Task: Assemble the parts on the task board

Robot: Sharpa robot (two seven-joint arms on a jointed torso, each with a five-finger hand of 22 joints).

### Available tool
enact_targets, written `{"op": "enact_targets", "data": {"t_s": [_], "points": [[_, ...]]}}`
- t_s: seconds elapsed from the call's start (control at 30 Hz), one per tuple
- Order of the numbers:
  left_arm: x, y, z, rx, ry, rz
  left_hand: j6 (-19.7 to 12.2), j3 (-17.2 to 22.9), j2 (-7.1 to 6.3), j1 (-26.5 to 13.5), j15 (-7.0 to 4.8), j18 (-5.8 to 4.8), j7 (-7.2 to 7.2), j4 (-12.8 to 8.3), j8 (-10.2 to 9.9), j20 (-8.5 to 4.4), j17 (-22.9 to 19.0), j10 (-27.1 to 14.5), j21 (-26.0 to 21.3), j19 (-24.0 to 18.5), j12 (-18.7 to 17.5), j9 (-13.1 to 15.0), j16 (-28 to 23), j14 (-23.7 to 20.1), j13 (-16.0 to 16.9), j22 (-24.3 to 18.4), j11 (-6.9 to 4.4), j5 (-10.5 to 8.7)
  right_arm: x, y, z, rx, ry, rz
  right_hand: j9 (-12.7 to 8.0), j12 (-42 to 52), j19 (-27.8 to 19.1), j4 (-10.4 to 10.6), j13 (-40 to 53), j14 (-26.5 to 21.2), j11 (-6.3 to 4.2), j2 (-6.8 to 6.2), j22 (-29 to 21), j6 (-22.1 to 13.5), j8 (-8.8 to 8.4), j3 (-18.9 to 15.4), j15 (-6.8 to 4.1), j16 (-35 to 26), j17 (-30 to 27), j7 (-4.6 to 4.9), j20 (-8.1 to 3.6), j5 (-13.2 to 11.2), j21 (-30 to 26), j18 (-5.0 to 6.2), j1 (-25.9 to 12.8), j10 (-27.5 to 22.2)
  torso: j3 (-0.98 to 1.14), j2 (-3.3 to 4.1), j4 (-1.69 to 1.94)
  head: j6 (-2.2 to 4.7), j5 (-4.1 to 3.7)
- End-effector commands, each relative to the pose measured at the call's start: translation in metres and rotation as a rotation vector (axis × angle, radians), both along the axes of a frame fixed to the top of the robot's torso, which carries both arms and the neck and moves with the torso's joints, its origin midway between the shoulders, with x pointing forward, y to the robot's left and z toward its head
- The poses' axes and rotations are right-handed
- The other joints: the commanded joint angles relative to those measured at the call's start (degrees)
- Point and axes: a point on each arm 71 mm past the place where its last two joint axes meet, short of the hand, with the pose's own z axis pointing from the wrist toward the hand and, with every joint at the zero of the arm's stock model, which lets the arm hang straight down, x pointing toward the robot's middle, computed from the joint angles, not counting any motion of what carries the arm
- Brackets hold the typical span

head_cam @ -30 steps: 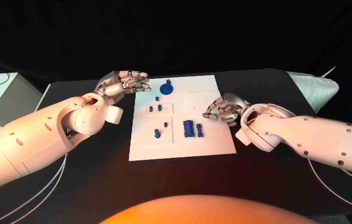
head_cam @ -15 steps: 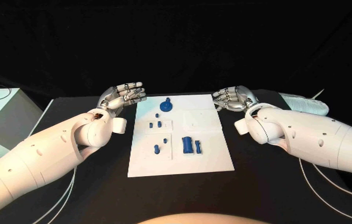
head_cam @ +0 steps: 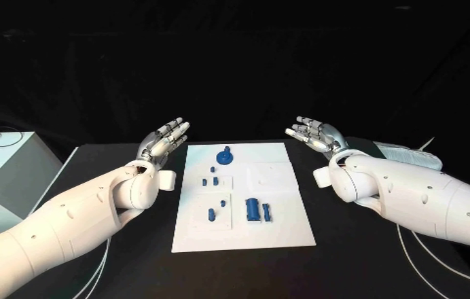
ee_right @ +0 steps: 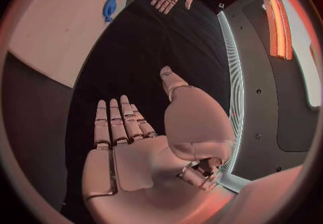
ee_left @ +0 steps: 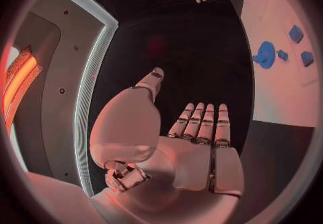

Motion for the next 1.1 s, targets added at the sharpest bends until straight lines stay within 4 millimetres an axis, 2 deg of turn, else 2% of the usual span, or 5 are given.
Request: {"op": "enact_targets", "data": {"t_s": [0.03,0.07,0.23,0.37,1.1], "points": [[0.0,-0.009,0.01,0.0,-0.018,0.037,-15.21,-8.1,3.79,-19.42,-3.13,-3.43,-2.85,-2.86,-3.08,-5.25,-5.14,-17.34,-1.16,-14.27,-1.19,-4.13,-1.19,-15.31,-1.16,-1.25,-3.31,-4.78,-0.007,0.008,0.003,0.051,-0.021,-0.03,-8.0,-1.97,-16.88,-2.05,-3.52,-17.8,-2.86,4.01,-5.73,-15.85,-2.75,-10.08,-2.25,-4.27,-8.07,-3.69,-4.37,-1.86,-1.19,-3.42,-57.94,-25.3,0.24,-0.53,0.68,1.69,-0.44],[-0.002,-0.014,0.013,0.007,-0.021,0.042,-15.21,-8.1,3.79,-61.19,-3.13,-3.43,-2.85,-2.86,-3.08,-5.25,-5.14,-17.34,-1.16,-14.27,-1.19,-4.13,-1.19,-15.31,-1.16,-1.25,-3.31,-4.78,-0.012,0.012,0.005,0.078,-0.025,-0.04,-8.0,-1.97,-16.88,-2.05,-3.52,-17.8,-2.86,4.01,-5.73,-15.85,-2.75,-10.08,-2.25,-4.27,-8.07,-3.69,-4.37,-1.86,-1.19,-3.42,-57.94,-25.3,0.34,-0.77,0.99,2.56,-0.65],[-0.011,-0.035,0.023,0.038,-0.029,0.063,-15.21,-8.1,3.79,-61.19,-3.13,-3.43,-2.85,-2.86,-3.08,-5.25,-5.14,-17.34,-1.16,-14.27,-1.19,-4.13,-1.19,-15.31,-1.16,-1.25,-3.31,-4.78,-0.03,0.027,0.013,0.175,-0.035,-0.08,-8.0,-1.97,-16.88,-2.05,-3.52,-17.8,-2.86,4.01,-5.73,-15.85,-2.75,-10.08,-2.25,-4.27,-8.07,-3.69,-4.37,-1.86,-1.19,-3.42,-57.94,-25.3,0.59,-1.34,1.71,4.64,-1.17],[-0.025,-0.055,0.032,0.078,-0.031,0.086,-15.21,-8.1,3.79,-61.19,-3.13,-3.43,-2.85,-2.86,-3.08,-5.25,-5.14,-17.34,-1.16,-14.27,-1.19,-4.13,-1.19,-15.31,-1.16,-1.25,-3.31,-4.78,-0.047,0.039,0.021,0.248,-0.036,-0.116,-8.0,-1.97,-16.88,-2.05,-3.52,-17.8,-2.86,4.01,-5.73,-15.85,-2.75,-10.08,-2.25,-4.27,-8.07,-3.69,-4.37,-1.86,-1.19,-3.42,-57.94,-25.3,0.69,-1.59,2.02,5.55,-1.4],[-0.043,-0.073,0.039,0.131,-0.026,0.113,-15.21,-8.1,3.79,-61.19,-3.13,-3.43,-2.85,-2.86,-3.08,-5.25,-5.14,-17.34,-1.16,-14.27,-1.19,-4.13,-1.19,-15.31,-1.16,-1.25,-3.31,-4.78,-0.061,0.047,0.028,0.299,-0.033,-0.144,-8.0,-1.97,-16.88,-2.05,-3.52,-17.8,-2.86,4.01,-5.73,-15.85,-2.75,-10.08,-2.25,-4.27,-8.07,-3.69,-4.37,-1.86,-1.19,-3.42,-57.94,-25.3,0.7,-1.6,2.04,5.6,-1.41]]}}
